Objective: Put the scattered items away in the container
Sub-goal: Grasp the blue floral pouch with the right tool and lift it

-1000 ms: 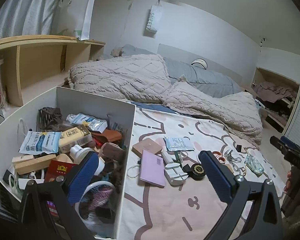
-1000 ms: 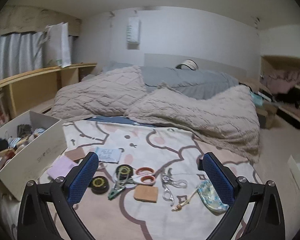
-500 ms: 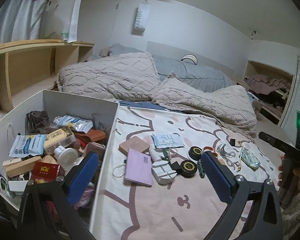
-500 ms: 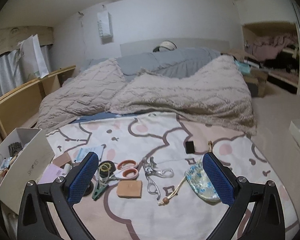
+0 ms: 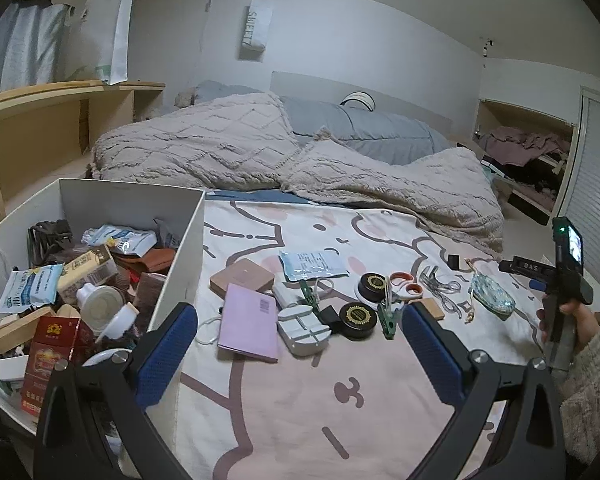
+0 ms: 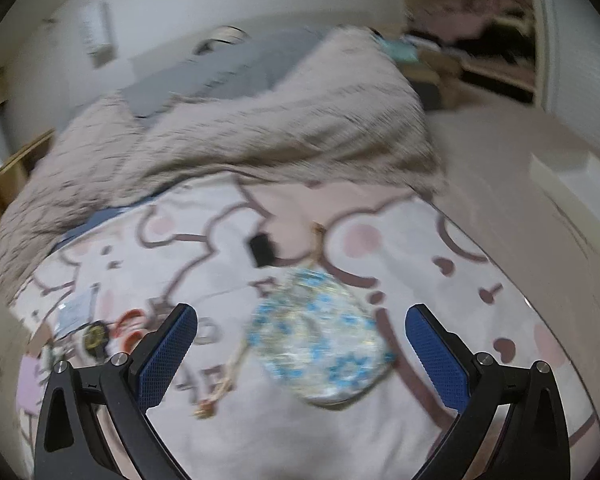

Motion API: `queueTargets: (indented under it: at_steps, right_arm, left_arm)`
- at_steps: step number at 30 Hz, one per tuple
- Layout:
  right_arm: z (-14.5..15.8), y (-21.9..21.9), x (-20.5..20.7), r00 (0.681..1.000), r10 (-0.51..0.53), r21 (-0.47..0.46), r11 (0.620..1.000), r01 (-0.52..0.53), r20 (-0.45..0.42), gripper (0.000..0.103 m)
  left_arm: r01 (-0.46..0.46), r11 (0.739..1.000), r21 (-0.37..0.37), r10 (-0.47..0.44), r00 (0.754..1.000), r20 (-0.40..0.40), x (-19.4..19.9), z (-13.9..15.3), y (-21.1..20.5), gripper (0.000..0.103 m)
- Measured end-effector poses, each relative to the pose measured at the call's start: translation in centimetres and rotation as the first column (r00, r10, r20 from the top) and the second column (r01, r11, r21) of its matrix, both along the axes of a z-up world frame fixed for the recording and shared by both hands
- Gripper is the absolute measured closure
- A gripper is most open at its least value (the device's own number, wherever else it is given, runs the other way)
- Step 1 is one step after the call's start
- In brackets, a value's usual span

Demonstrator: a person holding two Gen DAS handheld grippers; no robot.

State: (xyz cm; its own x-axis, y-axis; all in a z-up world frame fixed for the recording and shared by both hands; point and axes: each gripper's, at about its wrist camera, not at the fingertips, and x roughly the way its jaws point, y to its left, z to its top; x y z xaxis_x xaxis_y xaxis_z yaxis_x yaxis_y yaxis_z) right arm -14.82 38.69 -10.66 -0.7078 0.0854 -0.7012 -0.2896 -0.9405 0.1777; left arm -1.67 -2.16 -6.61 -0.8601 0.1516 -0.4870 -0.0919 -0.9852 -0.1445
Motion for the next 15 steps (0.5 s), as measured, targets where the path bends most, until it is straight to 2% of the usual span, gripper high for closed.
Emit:
queueTargets:
  at_steps: [4, 7, 12, 15]
  right_arm:
    - [-1.6, 2.2, -0.8, 0.997, -0.061, -0.056, 0.996, 0.064, 0.057, 0.0]
    - [-2.7, 3.0, -1.4, 0.992, -0.06, -0.114, 0.991, 0.073, 0.109, 0.0]
    - [-4.1, 3.3, -2.1, 0.982, -0.071, -0.158, 0.983, 0.099, 0.175, 0.0]
    - [-4.4, 3.1, -2.2, 0.979, -0.068, -0.166, 0.981, 0.101, 0.192, 0.0]
  left_arm:
    - [0.008, 1.0, -0.001, -0.008, 1.0, 0.012, -0.2, -0.5, 0.4, 0.0]
    - [0.015, 1.0, -0.009, -0.015, 1.0, 0.02, -0.3, -0.9, 0.7, 0.0]
    - [0.028, 0.999, -0.024, -0.026, 0.999, 0.043, -0.8, -1.8, 1.4, 0.0]
    - [0.029, 0.997, -0.069, -0.026, 0.999, 0.043, -1.0, -2.3, 2.0, 0.0]
